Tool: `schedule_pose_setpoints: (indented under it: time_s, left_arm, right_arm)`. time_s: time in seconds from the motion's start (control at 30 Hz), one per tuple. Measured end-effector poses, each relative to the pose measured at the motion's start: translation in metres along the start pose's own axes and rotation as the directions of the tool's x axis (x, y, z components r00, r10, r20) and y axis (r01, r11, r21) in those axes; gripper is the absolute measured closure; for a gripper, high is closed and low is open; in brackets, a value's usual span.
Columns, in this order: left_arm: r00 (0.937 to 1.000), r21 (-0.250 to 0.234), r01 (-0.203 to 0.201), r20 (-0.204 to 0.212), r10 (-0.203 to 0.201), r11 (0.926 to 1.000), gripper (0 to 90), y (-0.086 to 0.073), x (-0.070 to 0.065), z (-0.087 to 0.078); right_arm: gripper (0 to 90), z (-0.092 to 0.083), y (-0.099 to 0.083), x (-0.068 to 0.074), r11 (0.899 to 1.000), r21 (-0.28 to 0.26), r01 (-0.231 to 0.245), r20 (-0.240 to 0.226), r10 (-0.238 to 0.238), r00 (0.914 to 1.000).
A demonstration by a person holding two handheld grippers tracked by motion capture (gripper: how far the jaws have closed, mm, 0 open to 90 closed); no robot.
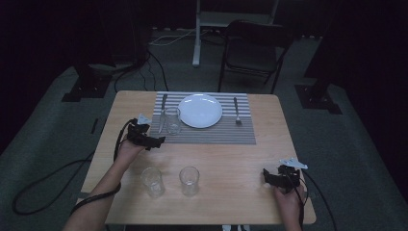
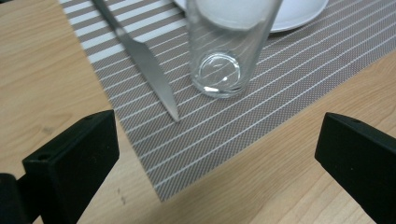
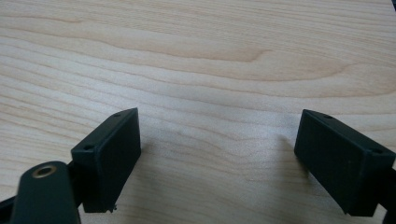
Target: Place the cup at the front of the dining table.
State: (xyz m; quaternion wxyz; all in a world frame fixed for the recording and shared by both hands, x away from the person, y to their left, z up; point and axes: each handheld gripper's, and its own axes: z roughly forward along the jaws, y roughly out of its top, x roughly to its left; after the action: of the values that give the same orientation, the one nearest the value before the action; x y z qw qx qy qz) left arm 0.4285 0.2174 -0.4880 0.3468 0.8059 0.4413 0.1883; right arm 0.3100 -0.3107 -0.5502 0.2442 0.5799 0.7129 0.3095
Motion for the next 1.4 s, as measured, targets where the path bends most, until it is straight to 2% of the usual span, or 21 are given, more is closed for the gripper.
schedule_pose_setpoints:
  time_s: [0.1,0.17,0.27,0.33,0.4,0.53,0.6,0.67,0.77,0.8,0.87,1.0,1.07,1.2,1.3,1.4]
  left_arm:
    - [0.9996,-0.002,-0.013,-0.025,0.013,0.9999,0.2,-0.009,0.001,-0.004]
    - [0.9998,-0.011,-0.014,-0.015,0.013,0.9998,0.2,-0.016,0.005,-0.006]
    - [0.9989,-0.036,0.039,-0.023,-0.04,0.9986,0.2,-0.029,0.012,-0.01]
    - [0.9964,-0.037,0.058,-0.059,-0.06,0.9976,0.2,-0.037,0.016,-0.013]
    - [0.9944,-0.058,0.079,-0.065,-0.083,0.9952,0.2,-0.043,0.021,-0.018]
    - [0.9904,-0.067,0.075,-0.111,-0.082,0.9949,0.2,-0.05,0.023,-0.024]
    - [0.9862,-0.066,0.088,-0.135,-0.096,0.994,0.2,-0.052,0.023,-0.026]
    - [0.9821,-0.091,0.118,-0.136,-0.13,0.9888,0.2,-0.056,0.024,-0.03]
    - [0.9744,-0.091,0.158,-0.146,-0.17,0.9832,0.2,-0.062,0.025,-0.034]
    - [0.9722,-0.111,0.164,-0.15,-0.18,0.9802,0.2,-0.066,0.024,-0.037]
    - [0.9718,-0.108,0.167,-0.15,-0.182,0.98,0.2,-0.071,0.024,-0.041]
    - [0.9666,-0.098,0.186,-0.16,-0.2,0.9776,0.2,-0.08,0.022,-0.047]
    - [0.9621,-0.09,0.178,-0.193,-0.193,0.9799,0.2,-0.084,0.02,-0.051]
    - [0.957,-0.088,0.165,-0.227,-0.181,0.9823,0.2,-0.094,0.016,-0.058]
    - [0.9537,-0.091,0.184,-0.224,-0.2,0.9786,0.2,-0.102,0.015,-0.062]
    - [0.9494,-0.083,0.191,-0.237,-0.206,0.978,0.2,-0.111,0.013,-0.066]
  right_arm:
    - [14.3,0.0,0.0,0.0,1.0,0.0,0.0,0.0,0.0,1.0]
    - [14.3,0.0,0.0,0.0,1.0,0.0,0.0,0.0,0.0,1.0]
    - [14.3,0.0,0.0,0.0,1.0,0.0,0.0,0.0,0.0,1.0]
    - [14.3,0.0,0.0,0.0,1.0,0.0,0.0,0.0,0.0,1.0]
    - [14.2,0.0,0.0,0.0,1.0,0.0,0.0,0.0,0.0,1.0]
    - [14.3,0.0,0.0,0.0,1.0,0.0,0.0,0.0,0.0,1.0]
    - [14.3,0.0,0.0,0.0,1.0,0.0,0.0,0.0,0.0,1.0]
    - [14.3,0.0,0.0,0.0,1.0,0.0,0.0,0.0,0.0,1.0]
    - [14.2,0.0,0.0,0.0,1.0,0.0,0.0,0.0,0.0,1.0]
    - [14.3,0.0,0.0,0.0,1.0,0.0,0.0,0.0,0.0,1.0]
    - [14.3,0.0,0.0,0.0,1.0,0.0,0.0,0.0,0.0,1.0]
    - [14.2,0.0,0.0,0.0,1.0,0.0,0.0,0.0,0.0,1.0]
    - [14.2,0.0,0.0,0.0,1.0,0.0,0.0,0.0,0.0,1.0]
    - [14.3,0.0,0.0,0.0,1.0,0.0,0.0,0.0,0.0,1.0]
    - [14.2,0.0,0.0,0.0,1.0,0.0,0.0,0.0,0.0,1.0]
    - [14.3,0.0,0.0,0.0,1.0,0.0,0.0,0.0,0.0,1.0]
